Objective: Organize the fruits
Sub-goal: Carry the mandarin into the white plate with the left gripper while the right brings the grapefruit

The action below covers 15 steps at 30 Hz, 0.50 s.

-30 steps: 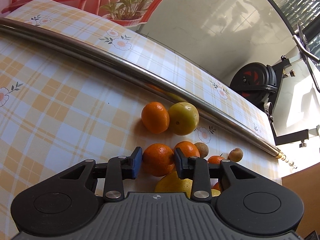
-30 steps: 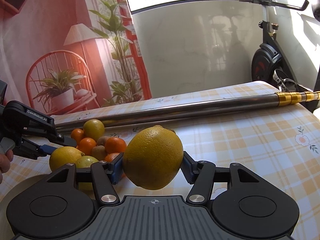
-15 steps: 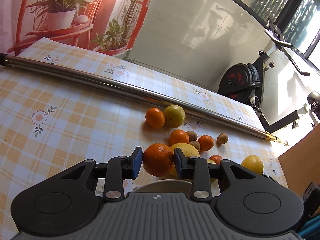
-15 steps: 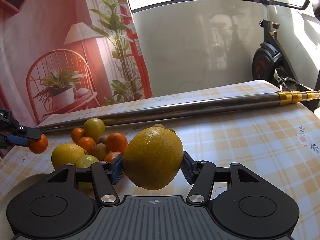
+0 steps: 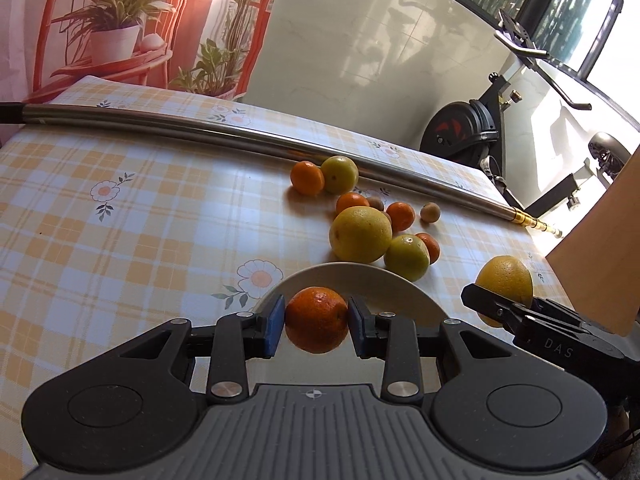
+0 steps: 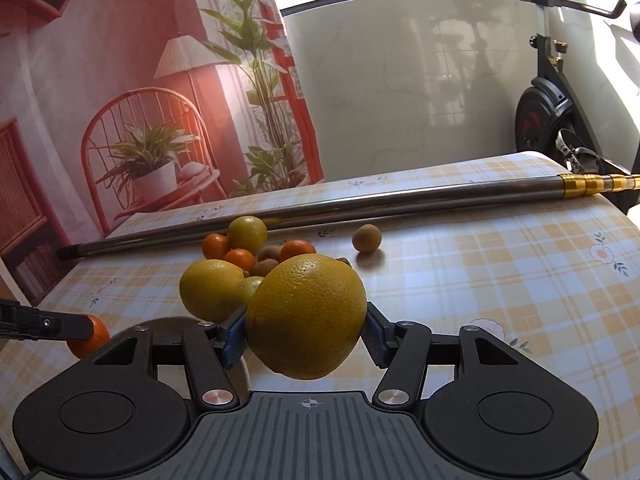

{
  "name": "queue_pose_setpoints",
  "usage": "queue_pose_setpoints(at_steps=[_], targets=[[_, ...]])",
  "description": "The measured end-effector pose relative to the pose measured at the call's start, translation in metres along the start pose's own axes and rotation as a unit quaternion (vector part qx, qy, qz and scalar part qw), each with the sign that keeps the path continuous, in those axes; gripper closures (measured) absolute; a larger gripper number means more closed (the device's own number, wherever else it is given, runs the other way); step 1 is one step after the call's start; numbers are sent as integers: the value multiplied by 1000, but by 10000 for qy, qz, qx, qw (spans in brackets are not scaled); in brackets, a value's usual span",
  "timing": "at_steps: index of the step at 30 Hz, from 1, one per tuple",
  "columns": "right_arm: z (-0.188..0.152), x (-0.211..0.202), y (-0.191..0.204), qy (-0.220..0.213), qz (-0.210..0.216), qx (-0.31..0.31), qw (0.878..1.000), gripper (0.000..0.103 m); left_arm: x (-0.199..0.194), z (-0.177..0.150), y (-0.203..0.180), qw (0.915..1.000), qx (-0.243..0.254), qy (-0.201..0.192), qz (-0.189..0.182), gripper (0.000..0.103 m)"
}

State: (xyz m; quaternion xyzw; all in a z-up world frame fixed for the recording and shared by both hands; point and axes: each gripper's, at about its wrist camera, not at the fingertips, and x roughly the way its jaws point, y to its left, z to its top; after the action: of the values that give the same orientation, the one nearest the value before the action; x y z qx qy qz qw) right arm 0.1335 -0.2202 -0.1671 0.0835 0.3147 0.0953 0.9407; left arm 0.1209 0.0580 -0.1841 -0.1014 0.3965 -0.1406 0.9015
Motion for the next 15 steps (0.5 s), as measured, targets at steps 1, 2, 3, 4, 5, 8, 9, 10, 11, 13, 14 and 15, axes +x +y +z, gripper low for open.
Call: queue_pose_setpoints(at_steps=[1,2,3,4,5,8,9,10,11,13,14,15], targets=[[-1,-3,8,45,63,-68,9999,49,-1,-3,-1,10000,71,-2,28,67],[-1,-5,13,82,109,-134,9998,49,-2,-5,-2,9999,121,11,33,67],[-2,-6,19,116,152,-199,9996,49,-2,-7,-2,9999,152,29,22,67],[-2,-8,27,164,205,-276,9993,49,-3,-10,-1,9999,166,36,2,67],[-2,-9,31,203,234,-314,9990,49,-3,-12,-1,9998,176,37,-15,67],[-5,-12,44,416,335,-362,9979,49,-3,-17,0,9997,219,57,-1,67],[-7,-13,48,500,361,-370,9974,49,-2,-18,1,9997,237,69,15,67],[-9,-13,51,569,365,-386,9970,49,-2,-20,1,9996,254,78,34,67],[-11,-13,53,621,358,-408,9966,49,-2,-21,2,9996,272,83,55,67],[-15,-14,58,715,330,-475,9958,49,-1,-23,3,9995,281,104,73,67],[-17,-14,60,760,321,-512,9953,49,0,-25,4,9995,277,120,78,67],[-18,-15,62,788,319,-538,9949,49,-1,-25,4,9995,277,130,84,67]])
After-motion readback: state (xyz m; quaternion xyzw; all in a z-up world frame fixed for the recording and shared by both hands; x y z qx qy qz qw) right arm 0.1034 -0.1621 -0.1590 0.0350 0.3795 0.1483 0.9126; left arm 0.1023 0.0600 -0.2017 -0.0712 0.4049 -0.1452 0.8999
